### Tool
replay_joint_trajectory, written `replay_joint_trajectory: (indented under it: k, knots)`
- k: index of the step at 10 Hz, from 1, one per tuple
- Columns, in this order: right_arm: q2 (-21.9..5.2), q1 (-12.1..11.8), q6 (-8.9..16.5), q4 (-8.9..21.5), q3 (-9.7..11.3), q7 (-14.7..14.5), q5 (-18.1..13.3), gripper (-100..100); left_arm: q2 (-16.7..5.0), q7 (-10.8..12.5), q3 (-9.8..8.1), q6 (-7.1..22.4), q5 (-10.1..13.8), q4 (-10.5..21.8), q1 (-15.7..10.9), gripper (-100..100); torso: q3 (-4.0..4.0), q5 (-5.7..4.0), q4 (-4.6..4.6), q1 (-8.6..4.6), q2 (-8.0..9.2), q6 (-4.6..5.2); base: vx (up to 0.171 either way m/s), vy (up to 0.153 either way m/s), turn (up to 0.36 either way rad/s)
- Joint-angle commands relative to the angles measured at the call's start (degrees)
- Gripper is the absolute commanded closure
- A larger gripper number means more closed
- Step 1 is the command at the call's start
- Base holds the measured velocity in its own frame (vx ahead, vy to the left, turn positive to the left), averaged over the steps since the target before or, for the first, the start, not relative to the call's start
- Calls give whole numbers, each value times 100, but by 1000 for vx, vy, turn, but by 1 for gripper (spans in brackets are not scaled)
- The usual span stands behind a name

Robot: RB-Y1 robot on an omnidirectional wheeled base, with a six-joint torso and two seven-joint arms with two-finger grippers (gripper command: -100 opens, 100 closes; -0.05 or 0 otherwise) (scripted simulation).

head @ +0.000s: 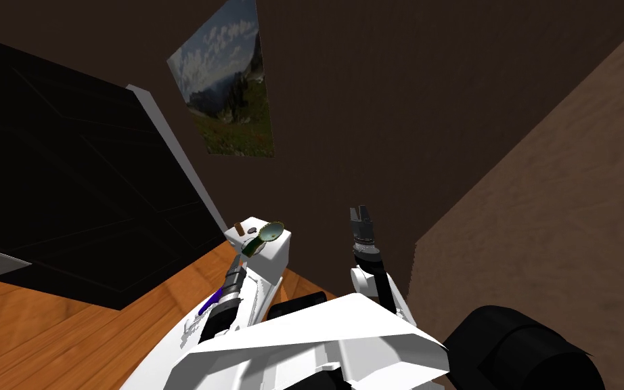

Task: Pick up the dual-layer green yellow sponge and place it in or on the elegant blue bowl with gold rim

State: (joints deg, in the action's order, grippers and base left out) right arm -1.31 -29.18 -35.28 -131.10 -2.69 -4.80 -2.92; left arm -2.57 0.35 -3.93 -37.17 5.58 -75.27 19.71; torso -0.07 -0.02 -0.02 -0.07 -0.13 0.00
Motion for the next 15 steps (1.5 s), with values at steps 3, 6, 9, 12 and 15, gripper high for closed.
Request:
replay_joint_trajectory:
  k: [3,6,9,12,15]
  knots:
    - [0,0,0,0,0,0,0,0,521,6,-22,-12,32,84,-35,-100,1,0,1,2,2,0,12,-17,10]
    - [0,0,0,0,0,0,0,0,474,-21,-38,145,36,-61,-62,-100,5,2,2,12,8,0,19,1,-1]
    - [0,0,0,0,0,0,0,0,473,-12,-28,84,32,-20,-44,100,2,2,1,13,3,0,12,1,0]
    - [0,0,0,0,0,0,0,0,472,-14,-29,86,31,-20,-43,100,6,3,3,13,10,0,0,0,0]
    - [0,0,0,0,0,0,0,0,472,-14,-29,87,31,-19,-42,0,7,2,4,12,12,0,0,0,0]
